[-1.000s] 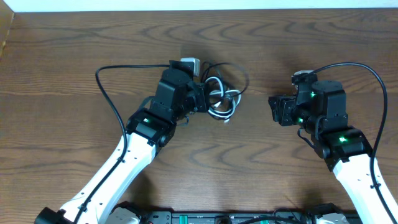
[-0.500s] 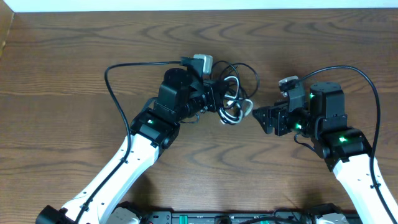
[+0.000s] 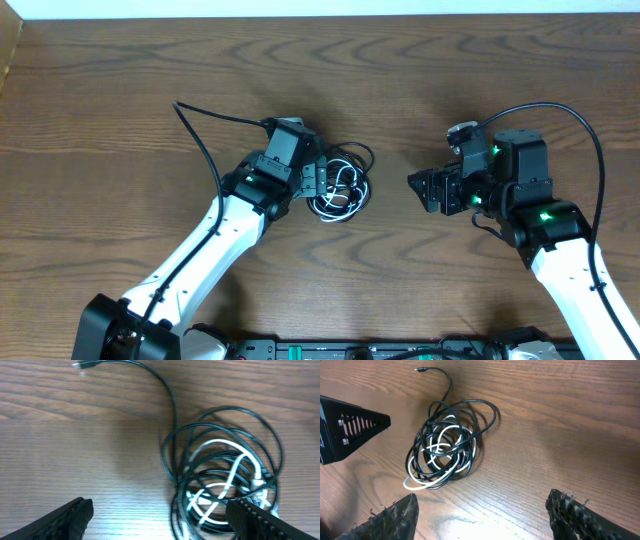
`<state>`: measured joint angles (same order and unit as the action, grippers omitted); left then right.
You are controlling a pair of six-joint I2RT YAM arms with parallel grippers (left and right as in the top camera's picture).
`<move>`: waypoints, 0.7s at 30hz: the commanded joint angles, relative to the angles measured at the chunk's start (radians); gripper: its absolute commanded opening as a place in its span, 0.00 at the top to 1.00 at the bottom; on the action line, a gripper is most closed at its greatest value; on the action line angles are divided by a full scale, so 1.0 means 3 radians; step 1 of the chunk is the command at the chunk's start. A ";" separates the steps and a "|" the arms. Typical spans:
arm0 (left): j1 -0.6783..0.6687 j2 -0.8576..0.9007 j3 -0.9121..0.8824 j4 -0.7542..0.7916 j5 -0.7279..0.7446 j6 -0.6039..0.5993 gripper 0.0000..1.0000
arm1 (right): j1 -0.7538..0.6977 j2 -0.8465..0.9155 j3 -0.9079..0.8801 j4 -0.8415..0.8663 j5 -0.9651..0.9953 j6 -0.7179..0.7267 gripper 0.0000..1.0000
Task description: Untangle cables
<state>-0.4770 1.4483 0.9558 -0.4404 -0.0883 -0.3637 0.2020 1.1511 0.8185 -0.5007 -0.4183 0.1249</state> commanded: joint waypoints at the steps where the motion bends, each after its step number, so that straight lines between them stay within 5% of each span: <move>1: 0.0034 0.0033 0.0013 -0.0013 -0.0078 0.0125 0.10 | 0.0005 0.0004 0.0033 0.0008 0.0029 -0.0034 0.22; 5: 0.0034 0.0378 0.0013 0.0108 0.0492 0.0221 0.30 | 0.0005 0.0004 0.0033 0.0003 0.0029 -0.0032 0.22; 7: 0.0034 0.0675 0.0013 0.0317 0.0960 0.0364 0.29 | 0.0005 0.0004 0.0033 -0.0005 0.0029 -0.0020 0.22; 11: 0.0031 0.0968 0.0013 0.0365 0.0985 0.0364 0.32 | 0.0005 0.0005 0.0033 0.0013 0.0031 -0.0022 0.21; 12: 0.0031 0.0991 0.0013 0.0367 0.1083 0.0364 0.48 | 0.0005 0.0004 0.0033 0.0034 0.0031 -0.0022 0.21; 13: 0.0031 0.0988 0.0013 0.0383 0.1218 0.0362 0.89 | 0.0005 0.0004 0.0033 0.0045 0.0029 -0.0022 0.21; 18: 0.0036 0.0745 0.0029 0.1072 0.2682 0.0081 0.93 | 0.0005 0.0078 0.0033 0.0046 0.0267 -0.0024 0.19; 21: 0.0060 0.0360 0.0029 0.1329 0.2672 -0.0004 0.93 | 0.0005 0.0295 0.0033 0.0046 0.0226 -0.0023 0.18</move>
<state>-0.4690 1.6825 0.9531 -0.0780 0.6025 -0.3222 0.2020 1.1851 0.8185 -0.4858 -0.3630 0.1249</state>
